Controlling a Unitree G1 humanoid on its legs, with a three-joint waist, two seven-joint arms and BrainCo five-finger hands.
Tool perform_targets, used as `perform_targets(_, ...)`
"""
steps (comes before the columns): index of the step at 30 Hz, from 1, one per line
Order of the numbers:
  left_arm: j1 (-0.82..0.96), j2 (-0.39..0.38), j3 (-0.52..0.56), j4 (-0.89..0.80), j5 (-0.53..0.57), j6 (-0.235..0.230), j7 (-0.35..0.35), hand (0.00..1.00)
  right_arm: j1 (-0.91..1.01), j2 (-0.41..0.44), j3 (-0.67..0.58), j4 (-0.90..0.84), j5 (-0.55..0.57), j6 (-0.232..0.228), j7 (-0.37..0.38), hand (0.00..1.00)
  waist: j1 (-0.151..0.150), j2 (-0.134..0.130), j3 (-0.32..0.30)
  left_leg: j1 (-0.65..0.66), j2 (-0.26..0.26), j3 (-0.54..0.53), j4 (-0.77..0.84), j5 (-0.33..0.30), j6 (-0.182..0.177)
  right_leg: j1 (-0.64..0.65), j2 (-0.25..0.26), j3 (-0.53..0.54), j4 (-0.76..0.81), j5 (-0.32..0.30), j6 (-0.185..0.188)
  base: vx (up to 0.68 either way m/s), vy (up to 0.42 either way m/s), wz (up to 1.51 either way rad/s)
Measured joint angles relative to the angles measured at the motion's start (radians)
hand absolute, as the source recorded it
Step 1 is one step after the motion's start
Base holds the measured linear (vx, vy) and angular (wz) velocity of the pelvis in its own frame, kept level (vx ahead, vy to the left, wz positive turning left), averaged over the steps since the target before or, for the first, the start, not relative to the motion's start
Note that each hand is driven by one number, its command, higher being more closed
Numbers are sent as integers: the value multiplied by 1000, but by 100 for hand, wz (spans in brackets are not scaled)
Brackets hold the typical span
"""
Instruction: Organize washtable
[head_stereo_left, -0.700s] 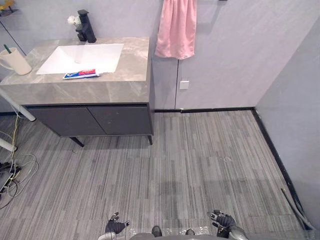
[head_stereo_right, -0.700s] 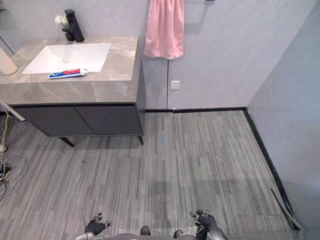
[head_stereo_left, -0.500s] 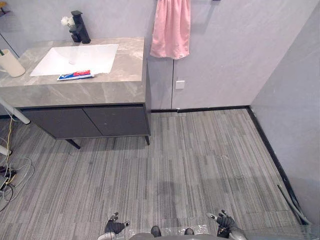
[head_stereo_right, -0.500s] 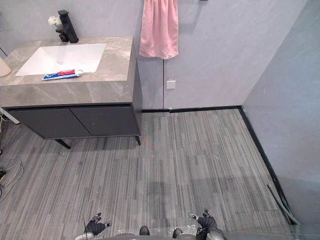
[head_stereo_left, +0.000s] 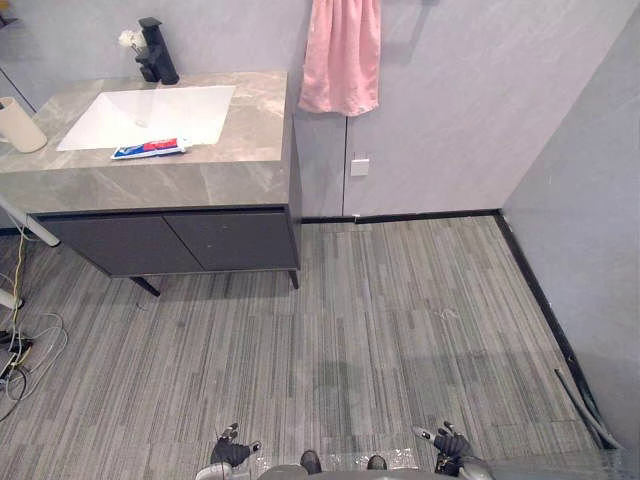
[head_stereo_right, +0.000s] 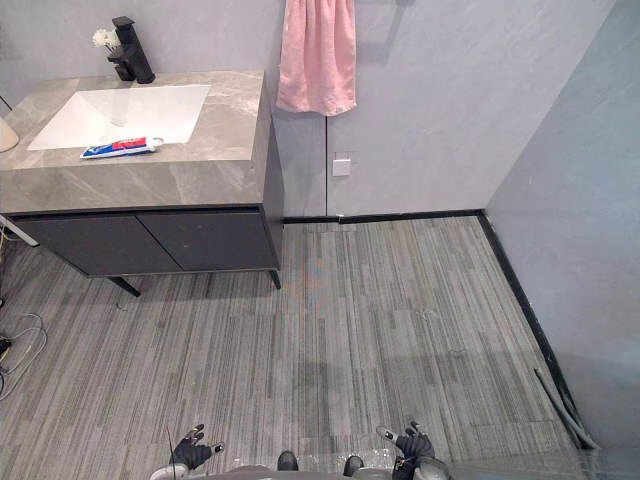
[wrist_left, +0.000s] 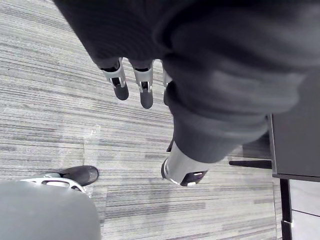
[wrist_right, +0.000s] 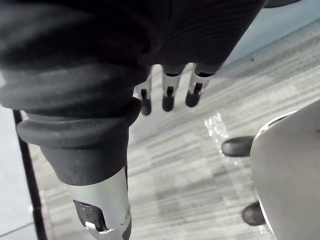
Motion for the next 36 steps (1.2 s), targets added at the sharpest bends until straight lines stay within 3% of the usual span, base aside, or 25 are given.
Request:
perform_targets(8, -3, 2, -1, 1, 0, 1, 0, 0, 1, 0, 0, 0, 14, 0, 2, 0, 0, -2, 0, -11, 7, 22, 2, -4, 4, -8, 7, 19, -16, 6, -9, -26, -45, -6)
perform_targets(10, -7, 8, 0, 1, 0, 1, 0, 0, 2, 0, 1, -1, 31, 0, 2, 0, 0, -10, 2, -38, 17, 26, 57, -36, 3, -9, 9, 22, -15, 6, -9, 11, -54, -10)
perform_targets(15, -15, 13, 21, -5, -8, 0, 0, 0, 6, 9, 0, -5, 52, -1, 3, 0, 22, -19, 10, -174, 89, 53, 419, -154, -13, -6, 20, 75, -4, -3, -23, 19, -54, -26)
perform_targets(18, -22, 4, 39, -14, -19, -1, 3, 0, 14, 5, 1, -31, 80, -1, 2, 0, 37, -18, 23, -302, 130, -6, 693, -169, -18, -9, 31, 131, 43, -35, -59, 56, -16, -49)
perform_targets(20, -27, -6, 36, -14, -31, -1, 9, 0, 15, -4, 0, -41, 83, -2, 0, 0, 50, -1, 29, -323, 106, -89, 681, -202, -19, -12, 31, 174, 57, -51, -69, 74, 106, -60)
perform_targets(23, -33, -14, 26, -14, -38, -1, 17, 0, 3, -16, 2, -43, 83, -2, -1, 0, 53, 17, 33, -368, 59, -219, 470, -188, -37, -55, 10, 223, 76, -77, -33, 75, 193, -57)
perform_targets(24, -34, -12, 12, -14, -38, -1, 21, 0, -2, -21, 11, -40, 82, -1, -5, 0, 56, 30, 33, -357, 50, -200, 453, -141, -13, -60, 2, 251, 92, -93, -13, 161, 227, -56)
perform_targets(28, -33, 1, 14, -15, -38, -4, 23, 0, -3, -7, 11, -42, 76, -1, -8, 0, 62, -3, 30, -312, 6, -106, 413, -177, 42, -130, -58, 267, 257, -167, 51, 226, 212, -50)
perform_targets(30, -34, -4, 13, -16, -38, -3, 22, 0, -9, 1, 13, -51, 66, -1, -2, 0, 82, -4, 30, -223, -6, -47, 359, -187, 66, -215, -67, 263, 490, -196, 93, 270, 170, -76)
perform_targets(32, -36, 5, 10, -19, -38, -3, 22, 0, -17, 6, 18, -63, 53, -2, 4, 0, 74, -18, 31, -154, -12, -32, 336, -197, 80, -294, -89, 217, 712, -212, 139, 292, 108, -30)
perform_targets(33, -42, 11, -2, -19, -38, -3, 21, 0, -26, 6, 20, -63, 44, -2, 4, 0, 68, -22, 34, -122, -12, -39, 327, -198, 80, -315, -106, 159, 776, -226, 134, 387, 56, 3)
perform_targets(34, -43, 10, -3, -27, -39, -3, 21, 0, -32, 5, 27, -62, 34, -1, 5, 0, 60, -17, 37, -93, -8, -53, 310, -198, 80, -329, -116, 98, 800, -241, 106, 404, -1, 19)
perform_targets(35, -46, 6, -4, -31, -39, -3, 21, 0, -45, 8, 48, -63, 27, -1, 7, 0, 50, -16, 38, -50, 10, -70, 283, -199, 79, -354, -115, 22, 776, -264, 62, 336, -34, 16)
perform_targets(36, -51, 2, -4, -32, -39, -2, 21, 0, -51, 10, 53, -63, 27, -1, 8, 0, 50, -14, 39, -39, 20, -73, 280, -202, 74, -365, -108, 4, 749, -269, 53, 397, -102, 24)
